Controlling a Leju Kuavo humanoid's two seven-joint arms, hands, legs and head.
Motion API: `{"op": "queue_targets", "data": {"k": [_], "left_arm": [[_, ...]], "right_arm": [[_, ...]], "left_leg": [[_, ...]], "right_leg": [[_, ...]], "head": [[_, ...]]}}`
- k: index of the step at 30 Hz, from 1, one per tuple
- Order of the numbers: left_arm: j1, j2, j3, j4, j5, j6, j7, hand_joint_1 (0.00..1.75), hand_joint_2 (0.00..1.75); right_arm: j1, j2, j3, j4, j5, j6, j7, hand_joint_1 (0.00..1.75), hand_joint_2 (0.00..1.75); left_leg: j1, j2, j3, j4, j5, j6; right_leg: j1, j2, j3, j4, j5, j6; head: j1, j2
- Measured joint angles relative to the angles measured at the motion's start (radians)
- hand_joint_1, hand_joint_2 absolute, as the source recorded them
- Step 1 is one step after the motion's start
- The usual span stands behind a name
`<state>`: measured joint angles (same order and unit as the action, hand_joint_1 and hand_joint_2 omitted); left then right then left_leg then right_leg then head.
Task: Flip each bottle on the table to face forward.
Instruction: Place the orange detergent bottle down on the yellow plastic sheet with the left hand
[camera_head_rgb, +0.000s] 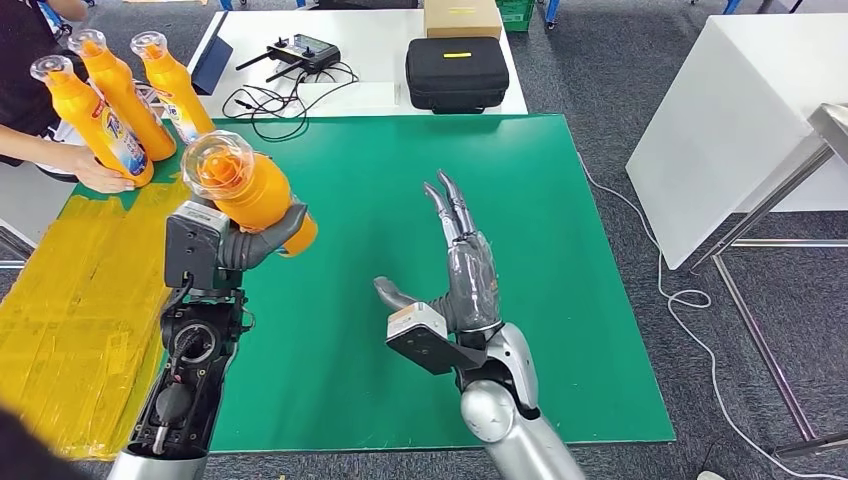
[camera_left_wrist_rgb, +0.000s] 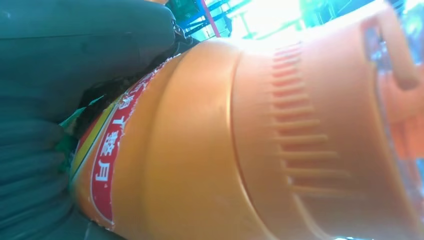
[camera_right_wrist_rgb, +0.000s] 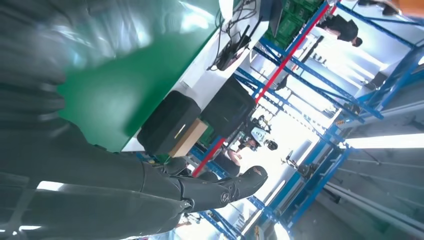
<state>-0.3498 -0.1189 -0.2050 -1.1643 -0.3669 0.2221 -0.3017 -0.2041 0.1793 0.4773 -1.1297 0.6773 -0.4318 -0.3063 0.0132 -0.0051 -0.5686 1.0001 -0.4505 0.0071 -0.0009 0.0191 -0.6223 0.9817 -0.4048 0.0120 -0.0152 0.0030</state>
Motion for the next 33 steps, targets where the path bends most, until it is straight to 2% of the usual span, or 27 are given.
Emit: {"op": "queue_targets", "data": {"k": [6,8,10,12,15,17,18,22,27,33], "left_arm": [[0.000,0.003,0.001,0.000,-0.003,0.004,0.001,1.75,1.75],[-0.002,0.004,0.000,0.002,-0.052,0.037,0.012,1.75,1.75],[-0.013,0.011,-0.004,0.015,-0.212,0.137,0.050,1.75,1.75],[-0.036,0.025,-0.016,0.047,-0.460,0.260,0.116,1.75,1.75],[-0.093,0.051,-0.053,0.131,-0.887,0.360,0.282,1.75,1.75],[-0.143,0.063,-0.088,0.211,-1.095,0.345,0.376,1.75,1.75],[-0.173,0.066,-0.106,0.258,-1.147,0.318,0.405,1.75,1.75],[-0.299,0.081,-0.182,0.464,-1.193,0.194,0.484,1.75,1.75],[-0.406,0.117,-0.218,0.637,-1.192,0.135,0.480,1.75,1.75],[-0.479,0.196,-0.180,0.733,-1.151,0.115,0.443,1.75,1.75]], "right_arm": [[0.008,-0.009,-0.001,-0.025,0.000,0.000,0.000,0.00,1.75],[0.011,-0.010,-0.003,-0.030,-0.006,-0.001,0.000,0.00,1.75],[0.021,-0.014,-0.015,-0.043,-0.015,-0.003,0.003,0.00,1.75],[0.039,-0.019,-0.038,-0.067,-0.019,-0.005,0.007,0.00,1.75],[0.058,-0.027,-0.072,-0.105,-0.017,0.003,0.011,0.00,1.75],[0.060,-0.029,-0.088,-0.118,-0.015,0.015,0.010,0.00,1.75],[0.060,-0.030,-0.093,-0.121,-0.014,0.022,0.008,0.00,1.75],[0.059,-0.032,-0.101,-0.122,-0.001,0.044,-0.006,0.00,1.75],[0.058,-0.031,-0.101,-0.122,0.009,0.055,-0.011,0.00,1.75],[0.058,-0.031,-0.101,-0.121,0.018,0.063,-0.014,0.00,1.75]], "left_leg": [[0.000,0.000,0.000,0.000,0.000,0.000],[0.000,0.000,0.000,0.000,0.000,0.000],[0.000,0.000,0.000,0.000,0.000,0.000],[0.000,-0.001,0.000,0.000,0.000,0.000],[0.000,-0.001,0.000,0.000,0.000,0.000],[-0.001,-0.001,0.000,0.000,0.000,0.000],[-0.001,-0.001,0.000,0.000,0.000,0.000],[-0.001,0.000,0.000,0.000,0.001,0.000],[0.001,0.000,0.000,0.000,0.001,0.000],[0.001,0.000,-0.001,0.000,0.001,0.000]], "right_leg": [[0.000,0.000,0.000,0.000,0.000,0.000],[0.000,0.000,0.000,0.000,0.000,0.000],[0.000,0.000,0.000,0.000,0.000,0.000],[0.000,0.000,0.000,0.000,0.000,0.000],[0.000,0.000,0.000,0.000,0.000,0.000],[0.000,0.000,0.000,0.000,0.000,0.000],[0.000,0.000,0.000,0.000,0.000,0.000],[0.000,0.000,0.000,0.000,0.001,0.000],[0.000,0.000,-0.001,0.001,0.001,0.000],[0.001,0.001,-0.002,0.001,0.001,0.000]], "head": [[0.000,0.000],[0.000,0.000],[0.000,0.000],[0.000,0.000],[0.000,0.000],[0.000,0.000],[0.000,0.000],[0.000,0.000],[0.000,0.000],[0.000,0.000]]}}
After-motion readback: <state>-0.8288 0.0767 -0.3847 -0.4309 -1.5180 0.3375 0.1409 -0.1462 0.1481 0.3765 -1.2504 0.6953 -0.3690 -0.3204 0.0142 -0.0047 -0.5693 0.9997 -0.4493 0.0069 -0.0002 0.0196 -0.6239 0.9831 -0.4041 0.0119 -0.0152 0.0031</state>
